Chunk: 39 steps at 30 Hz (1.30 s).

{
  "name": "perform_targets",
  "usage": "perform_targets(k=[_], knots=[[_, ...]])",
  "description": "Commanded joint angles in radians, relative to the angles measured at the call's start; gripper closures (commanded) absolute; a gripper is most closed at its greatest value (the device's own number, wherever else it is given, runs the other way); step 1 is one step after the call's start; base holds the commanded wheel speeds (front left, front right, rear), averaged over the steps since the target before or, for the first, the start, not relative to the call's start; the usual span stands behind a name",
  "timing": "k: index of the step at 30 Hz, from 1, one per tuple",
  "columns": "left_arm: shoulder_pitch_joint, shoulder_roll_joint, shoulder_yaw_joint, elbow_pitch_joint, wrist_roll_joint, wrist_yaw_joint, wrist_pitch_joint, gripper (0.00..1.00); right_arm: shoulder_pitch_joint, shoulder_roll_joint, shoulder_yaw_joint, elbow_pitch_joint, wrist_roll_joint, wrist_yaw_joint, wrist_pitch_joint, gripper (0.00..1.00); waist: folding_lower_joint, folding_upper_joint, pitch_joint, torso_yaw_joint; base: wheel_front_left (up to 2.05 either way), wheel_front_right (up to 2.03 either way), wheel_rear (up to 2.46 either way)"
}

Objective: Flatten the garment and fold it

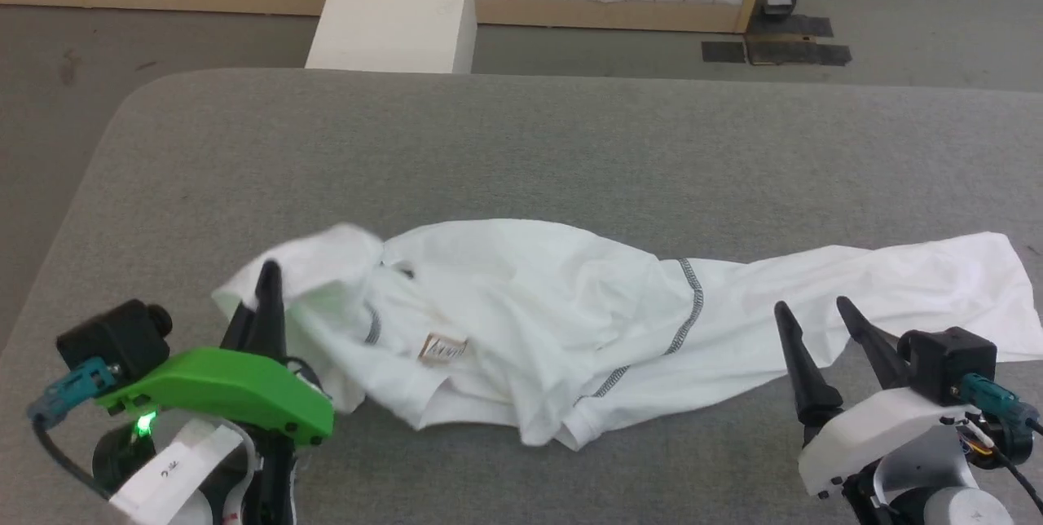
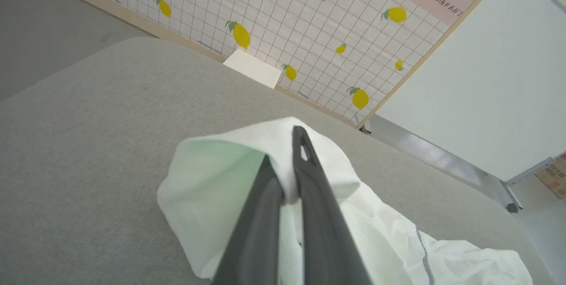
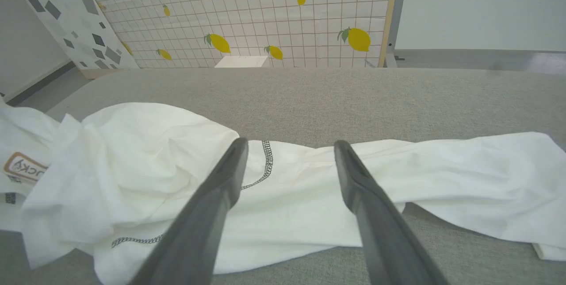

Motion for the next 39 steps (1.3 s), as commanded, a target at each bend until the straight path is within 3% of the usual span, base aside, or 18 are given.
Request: perform_targets(k=[1,6,7,8,14,19,27,37,38,39], knots=[[0.014,0.001,0.015,0.044,-0.01,0.009,-0.006,1.0,-0.008,0.002,0.0,-0.006,0.003,-0.002,0.004,0.0,0.0,0.0,0.017,-0.017,0.0,0.0,0.0],[-0.008,-0.015,0.061,0.265,-0.009,0.025,-0.079,1.0,-0.008,-0.002,0.02,-0.008,0.001,-0.002,0.029,0.0,0.0,0.0,0.043,-0.041,0.0,0.0,0.0],[-0.018,-0.019,0.069,0.318,-0.006,0.029,-0.101,0.12,-0.006,-0.006,0.027,-0.008,0.0,-0.002,0.037,0.0,0.0,0.0,0.046,-0.044,0.0,0.0,0.0],[-0.024,-0.023,0.076,0.36,-0.005,0.033,-0.117,0.0,-0.005,-0.009,0.036,-0.009,0.0,-0.002,0.045,0.0,0.0,0.0,0.049,-0.047,0.0,0.0,0.0],[-0.057,-0.044,0.113,0.489,0.006,0.004,-0.315,0.0,-0.001,-0.053,0.135,-0.015,0.017,-0.002,0.088,0.0,0.0,0.0,0.051,-0.046,0.0,0.0,0.0],[-0.055,-0.063,0.107,0.485,0.038,-0.061,-0.515,0.0,-0.016,-0.104,0.319,-0.06,0.067,-0.002,0.119,0.0,0.0,0.0,0.039,-0.005,0.0,0.0,0.0],[-0.063,-0.079,0.077,0.408,0.2,-0.113,-0.551,0.0,-0.13,-0.174,0.574,-0.077,0.081,-0.002,0.181,0.0,0.0,0.0,0.042,0.07,0.0,0.0,0.0],[-0.064,-0.104,0.016,0.382,0.292,-0.127,-0.551,0.0,-0.288,-0.189,0.67,0.101,0.038,-0.002,0.346,0.0,0.0,0.0,0.09,0.144,0.0,0.0,0.0],[-0.069,-0.105,0.012,0.382,0.292,-0.129,-0.551,0.0,-0.306,-0.189,0.676,0.119,0.039,-0.002,0.351,0.1,0.0,0.0,0.095,0.151,0.0,0.0,0.0],[-0.073,-0.105,0.008,0.383,0.29,-0.129,-0.551,0.0,-0.319,-0.19,0.68,0.132,0.042,-0.002,0.355,0.53,0.0,0.0,0.1,0.158,0.0,0.0,0.0]])
